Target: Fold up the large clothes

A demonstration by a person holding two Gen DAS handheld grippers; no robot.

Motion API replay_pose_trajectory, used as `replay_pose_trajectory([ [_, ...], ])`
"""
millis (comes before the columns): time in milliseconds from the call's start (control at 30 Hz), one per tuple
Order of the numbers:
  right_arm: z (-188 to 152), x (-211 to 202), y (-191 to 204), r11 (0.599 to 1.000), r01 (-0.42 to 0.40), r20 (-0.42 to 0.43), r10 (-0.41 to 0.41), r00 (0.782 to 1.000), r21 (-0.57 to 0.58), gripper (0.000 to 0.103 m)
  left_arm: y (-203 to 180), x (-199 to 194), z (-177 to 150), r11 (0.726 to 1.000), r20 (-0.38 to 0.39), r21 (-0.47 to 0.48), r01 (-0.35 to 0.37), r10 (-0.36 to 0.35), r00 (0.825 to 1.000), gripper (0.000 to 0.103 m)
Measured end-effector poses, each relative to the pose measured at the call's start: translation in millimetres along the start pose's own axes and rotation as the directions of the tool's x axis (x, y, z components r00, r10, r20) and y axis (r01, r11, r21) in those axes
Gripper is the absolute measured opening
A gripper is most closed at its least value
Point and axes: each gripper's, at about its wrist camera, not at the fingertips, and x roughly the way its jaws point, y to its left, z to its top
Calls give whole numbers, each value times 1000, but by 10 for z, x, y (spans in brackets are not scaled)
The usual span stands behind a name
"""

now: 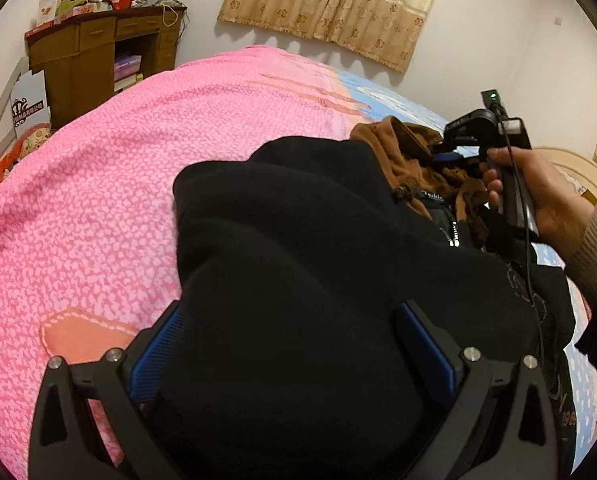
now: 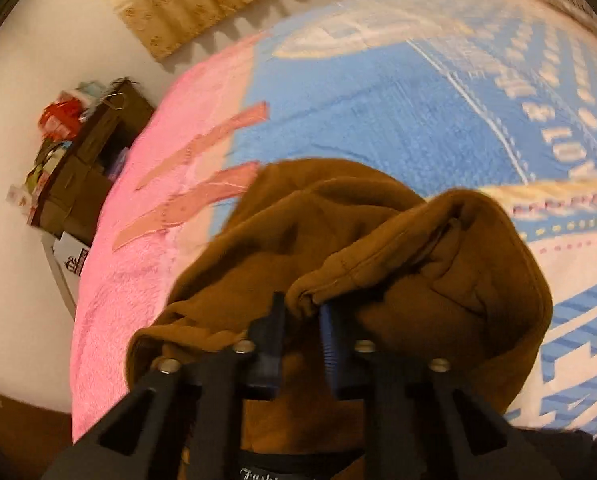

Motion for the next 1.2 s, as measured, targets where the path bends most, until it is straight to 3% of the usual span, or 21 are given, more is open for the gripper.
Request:
replay_pose_trajectory([
  [400, -406, -1223, 253, 985, -121, 143, 139, 980, -125, 7, 153, -91, -33, 999, 13, -50, 23, -23, 1000, 103],
  [600, -907, -1911, 381, 962, -178, 178, 216, 960, -207, 7, 207, -151, 2, 996, 5, -84, 35, -35, 999, 103],
  [700, -1279, -2307, 434, 939, -240, 195, 290, 937, -247, 5, 208, -342, 3, 980, 10, -157, 118, -118, 993, 103],
  [867, -1865, -2701, 410, 912, -312, 211, 371, 904, -267, 4, 63, -581, 0, 982, 38, -139, 125, -120, 992, 103],
  [1000, -2133, -2652, 314, 901, -333, 155, 384, 910, -277, 5, 51, -655, 42, 972, 6, -180, 154, -155, 988, 103],
  [1067, -2187, -2606, 256, 912, -289, 141, 340, 930, -292, 6, -48, -720, 126, 977, -6, -147, 153, -156, 988, 103],
  [1100, -2199, -2580, 207, 917, -272, 140, 322, 936, -291, 13, -103, -776, 169, 981, -5, -121, 150, -152, 988, 103],
  [1133, -2205, -2560, 154, 919, -275, 135, 322, 937, -284, 39, -161, -832, 227, 982, 10, -100, 158, -158, 987, 103],
  [1200, -2191, -2540, -18, 921, -296, 147, 339, 929, -252, 71, -274, -942, 357, 979, 58, -61, 196, -193, 980, 103],
])
